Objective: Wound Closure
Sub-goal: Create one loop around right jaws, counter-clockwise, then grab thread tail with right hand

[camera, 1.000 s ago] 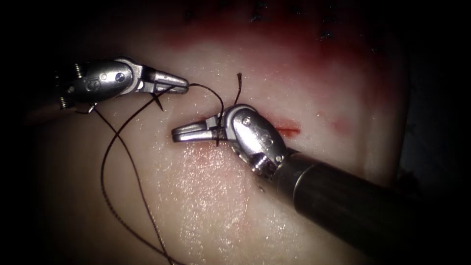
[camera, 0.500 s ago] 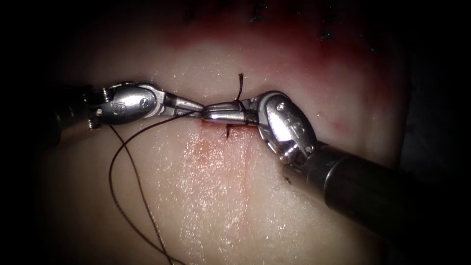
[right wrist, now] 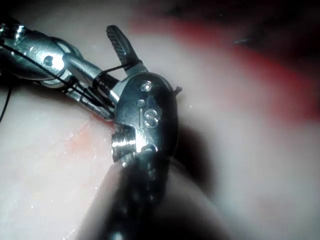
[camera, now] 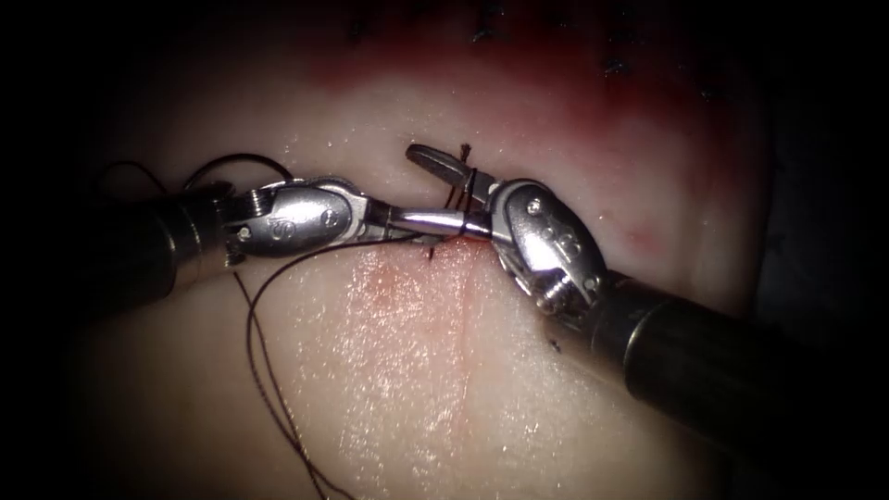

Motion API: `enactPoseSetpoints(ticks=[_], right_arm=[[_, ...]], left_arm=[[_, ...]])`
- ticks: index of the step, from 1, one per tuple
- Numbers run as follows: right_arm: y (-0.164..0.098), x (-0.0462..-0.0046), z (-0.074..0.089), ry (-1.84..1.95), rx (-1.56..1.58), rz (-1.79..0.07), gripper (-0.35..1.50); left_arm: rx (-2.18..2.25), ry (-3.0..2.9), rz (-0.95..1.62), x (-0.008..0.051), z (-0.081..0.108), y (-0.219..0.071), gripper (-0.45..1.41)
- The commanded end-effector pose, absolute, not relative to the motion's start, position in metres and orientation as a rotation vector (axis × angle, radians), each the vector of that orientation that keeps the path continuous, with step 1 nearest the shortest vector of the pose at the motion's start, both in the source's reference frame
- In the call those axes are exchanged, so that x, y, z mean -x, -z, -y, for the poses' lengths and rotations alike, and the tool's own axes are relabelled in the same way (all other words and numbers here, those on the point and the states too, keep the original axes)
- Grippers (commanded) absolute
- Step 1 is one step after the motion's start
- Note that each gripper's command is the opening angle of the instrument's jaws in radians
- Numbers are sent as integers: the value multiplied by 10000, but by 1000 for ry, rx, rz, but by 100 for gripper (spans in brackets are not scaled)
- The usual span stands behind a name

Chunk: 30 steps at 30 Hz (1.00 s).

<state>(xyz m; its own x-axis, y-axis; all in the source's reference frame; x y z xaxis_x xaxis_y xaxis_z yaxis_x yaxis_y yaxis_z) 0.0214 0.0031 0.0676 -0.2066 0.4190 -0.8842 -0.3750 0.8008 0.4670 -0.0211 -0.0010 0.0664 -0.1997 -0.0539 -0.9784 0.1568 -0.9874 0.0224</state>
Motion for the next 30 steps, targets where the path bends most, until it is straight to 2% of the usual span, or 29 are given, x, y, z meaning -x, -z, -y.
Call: enactPoseSetpoints(ticks=[1,5,8,12,18,28,30], right_arm=[[-681,-221,-31,-726,-28,-1620,108],[-688,-221,-27,-785,2,-1568,106],[-693,-218,-24,-852,16,-1528,94],[-696,-217,-21,-994,9,-1508,96],[-699,-216,-19,-1144,-7,-1472,76],[-718,-213,2,-1333,-28,-1330,84],[-725,-212,7,-1374,-30,-1286,98]], left_arm=[[-1900,2324,-121,216,6,-667,-35],[-1914,2338,-104,212,9,-662,-35],[-1914,2363,-77,208,12,-656,-35],[-1890,2414,-48,203,14,-647,-35],[-1886,2428,-16,206,15,-645,-35],[-1883,2442,-6,213,1,-655,-35],[-1883,2443,-6,214,0,-655,-35]])
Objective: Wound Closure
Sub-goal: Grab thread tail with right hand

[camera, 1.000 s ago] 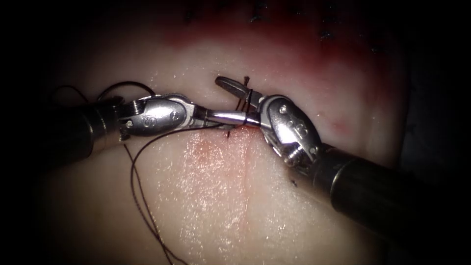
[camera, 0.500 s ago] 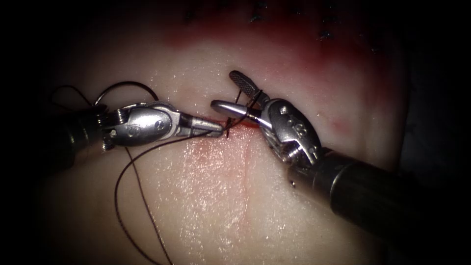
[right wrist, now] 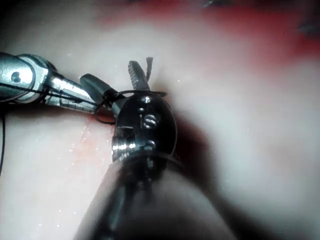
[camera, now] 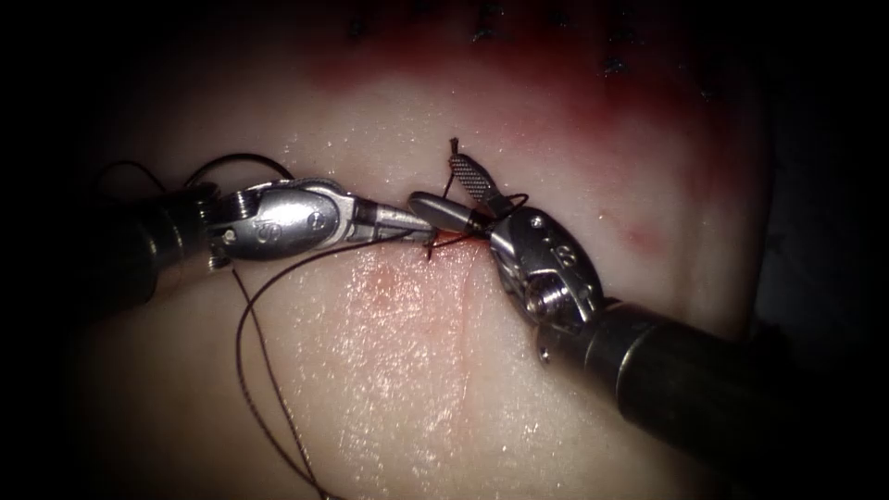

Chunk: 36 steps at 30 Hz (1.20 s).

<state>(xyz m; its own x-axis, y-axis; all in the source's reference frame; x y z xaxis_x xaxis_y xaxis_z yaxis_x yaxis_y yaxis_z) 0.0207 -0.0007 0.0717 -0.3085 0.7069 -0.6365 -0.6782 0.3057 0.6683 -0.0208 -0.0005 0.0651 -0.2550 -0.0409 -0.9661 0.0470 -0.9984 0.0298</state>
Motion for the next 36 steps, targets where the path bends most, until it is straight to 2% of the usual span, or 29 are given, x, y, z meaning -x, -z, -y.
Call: enactPoseSetpoints(ticks=[1,5,13,15,28,36], right_arm=[[-727,-212,9,-1402,-39,-1282,103],[-733,-212,12,-1452,-36,-1275,108],[-738,-212,6,-1627,-51,-1246,104],[-740,-213,3,-1646,-54,-1234,109],[-758,-211,-15,-1679,-88,-1162,111],[-768,-222,-30,-1668,-109,-1146,96]], left_arm=[[-1883,2443,-6,214,0,-655,-35],[-1882,2444,-4,214,1,-656,-35],[-1869,2447,12,215,7,-657,-35],[-1869,2448,13,216,7,-657,-35],[-1854,2459,13,221,8,-658,-35],[-1853,2455,10,222,11,-658,-35]])
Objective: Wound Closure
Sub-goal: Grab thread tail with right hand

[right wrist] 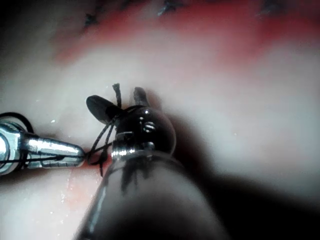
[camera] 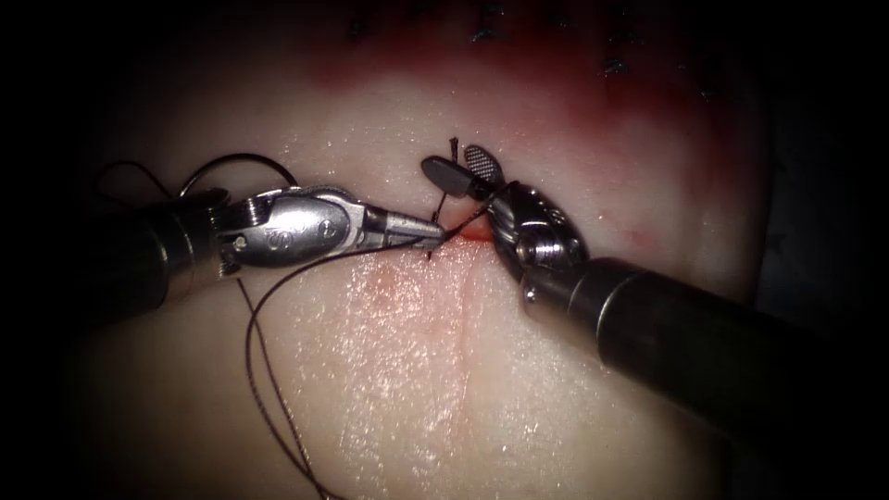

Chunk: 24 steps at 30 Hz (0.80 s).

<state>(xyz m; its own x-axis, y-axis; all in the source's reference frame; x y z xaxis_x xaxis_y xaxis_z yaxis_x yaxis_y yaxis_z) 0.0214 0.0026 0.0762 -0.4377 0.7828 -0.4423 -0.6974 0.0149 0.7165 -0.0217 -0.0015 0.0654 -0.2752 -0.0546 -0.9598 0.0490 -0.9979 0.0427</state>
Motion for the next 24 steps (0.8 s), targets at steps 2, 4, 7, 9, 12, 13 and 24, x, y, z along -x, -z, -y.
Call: enactPoseSetpoints(ticks=[2,4,7,9,12,13,24], right_arm=[[-768,-223,-30,-1666,-112,-1148,94],[-768,-230,-30,-1654,-133,-1150,86],[-768,-236,-30,-1650,-145,-1139,69],[-769,-237,-29,-1652,-157,-1126,22],[-772,-235,-27,-1570,-93,-1007,-35],[-772,-235,-27,-1570,-93,-1007,-35],[-760,-234,-12,-1492,-30,-1003,-35]], left_arm=[[-1852,2455,11,222,11,-659,-35],[-1854,2451,10,222,12,-659,-35],[-1852,2451,6,222,11,-659,-35],[-1852,2450,6,221,11,-659,-35],[-1851,2449,6,220,13,-659,-35],[-1851,2449,6,220,13,-659,-35],[-1827,2471,19,207,-2,-665,-35]])
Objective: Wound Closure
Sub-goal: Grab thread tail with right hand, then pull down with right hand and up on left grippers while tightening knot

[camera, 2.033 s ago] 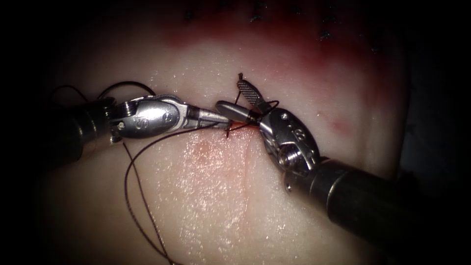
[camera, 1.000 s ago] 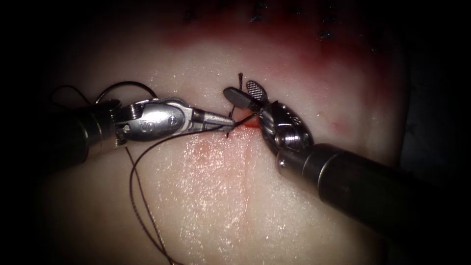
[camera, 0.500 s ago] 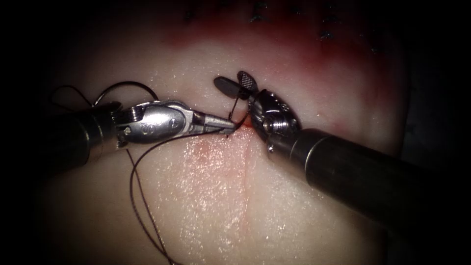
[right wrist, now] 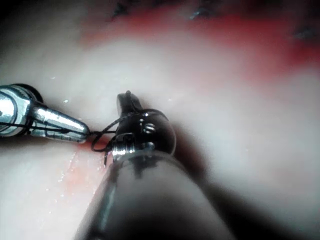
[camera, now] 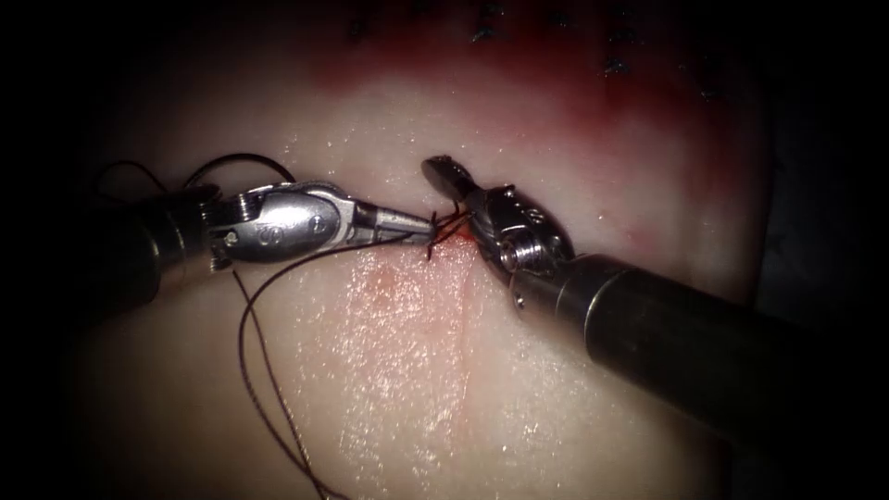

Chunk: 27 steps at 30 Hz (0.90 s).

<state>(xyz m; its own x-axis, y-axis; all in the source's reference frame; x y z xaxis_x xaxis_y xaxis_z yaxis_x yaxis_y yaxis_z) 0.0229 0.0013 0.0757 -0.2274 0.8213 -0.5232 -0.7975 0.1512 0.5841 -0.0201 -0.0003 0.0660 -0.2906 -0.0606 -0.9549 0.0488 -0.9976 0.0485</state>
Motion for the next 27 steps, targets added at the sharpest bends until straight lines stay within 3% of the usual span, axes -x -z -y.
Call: enactPoseSetpoints(ticks=[1,13,27], right_arm=[[-757,-233,-9,-1480,-25,-1012,-35],[-743,-226,13,-1403,23,-1110,-35],[-731,-228,49,-1287,36,-1148,-35]], left_arm=[[-1818,2483,20,200,-9,-667,-35],[-1801,2721,-85,154,-65,-709,-35],[-1829,2853,-52,149,-146,-729,-35]])
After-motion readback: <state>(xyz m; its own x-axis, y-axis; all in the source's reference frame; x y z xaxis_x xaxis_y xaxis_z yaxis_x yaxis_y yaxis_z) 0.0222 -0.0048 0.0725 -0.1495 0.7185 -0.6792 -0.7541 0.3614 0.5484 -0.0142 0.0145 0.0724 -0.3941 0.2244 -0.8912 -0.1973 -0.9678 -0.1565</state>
